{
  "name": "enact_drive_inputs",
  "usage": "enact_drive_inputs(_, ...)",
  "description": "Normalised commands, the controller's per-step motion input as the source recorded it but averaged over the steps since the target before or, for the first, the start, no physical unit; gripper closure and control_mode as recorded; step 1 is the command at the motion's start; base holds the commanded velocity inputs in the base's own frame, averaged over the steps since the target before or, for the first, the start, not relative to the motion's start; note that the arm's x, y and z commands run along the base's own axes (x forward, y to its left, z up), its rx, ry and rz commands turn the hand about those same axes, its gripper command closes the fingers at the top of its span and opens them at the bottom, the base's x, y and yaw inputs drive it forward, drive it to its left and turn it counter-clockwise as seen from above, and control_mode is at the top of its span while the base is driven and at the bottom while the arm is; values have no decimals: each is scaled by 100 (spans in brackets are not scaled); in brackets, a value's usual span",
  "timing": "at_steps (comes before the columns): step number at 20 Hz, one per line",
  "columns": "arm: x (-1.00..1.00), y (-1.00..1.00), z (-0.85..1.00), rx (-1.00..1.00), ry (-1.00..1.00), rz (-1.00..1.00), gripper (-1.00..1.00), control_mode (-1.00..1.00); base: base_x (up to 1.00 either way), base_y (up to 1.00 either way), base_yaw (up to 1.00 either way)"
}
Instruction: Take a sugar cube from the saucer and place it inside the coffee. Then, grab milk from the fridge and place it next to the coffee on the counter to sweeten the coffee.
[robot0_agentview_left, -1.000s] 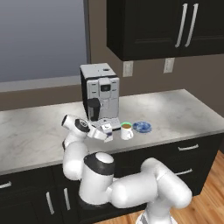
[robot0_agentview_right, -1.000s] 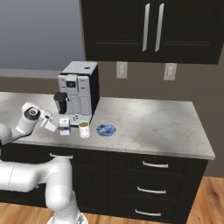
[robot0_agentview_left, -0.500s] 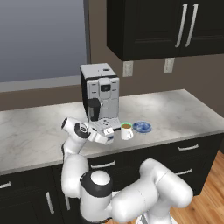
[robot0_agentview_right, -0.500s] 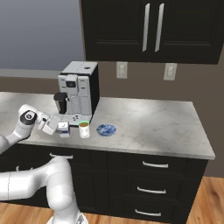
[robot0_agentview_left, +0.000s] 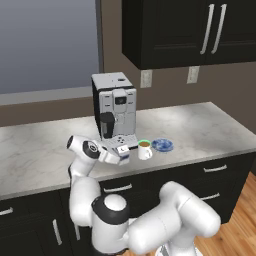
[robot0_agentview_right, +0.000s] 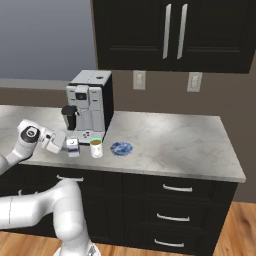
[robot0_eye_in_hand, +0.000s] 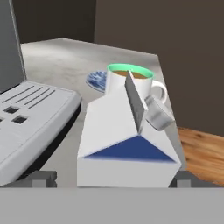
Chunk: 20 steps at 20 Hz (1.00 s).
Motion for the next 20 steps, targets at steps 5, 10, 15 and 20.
enact_drive_inputs(5,19,51,1,0,-4,3,-100,-100,0,0,0)
enact_drive_inputs(10,-45,57,33,-1,-10,0,-100,-100,0,0,0)
enact_drive_inputs(15,-57,43,53,-1,-17,0,-100,-100,0,0,0)
enact_drive_inputs(20,-100,-17,63,0,-18,-6,-100,-100,0,0,0)
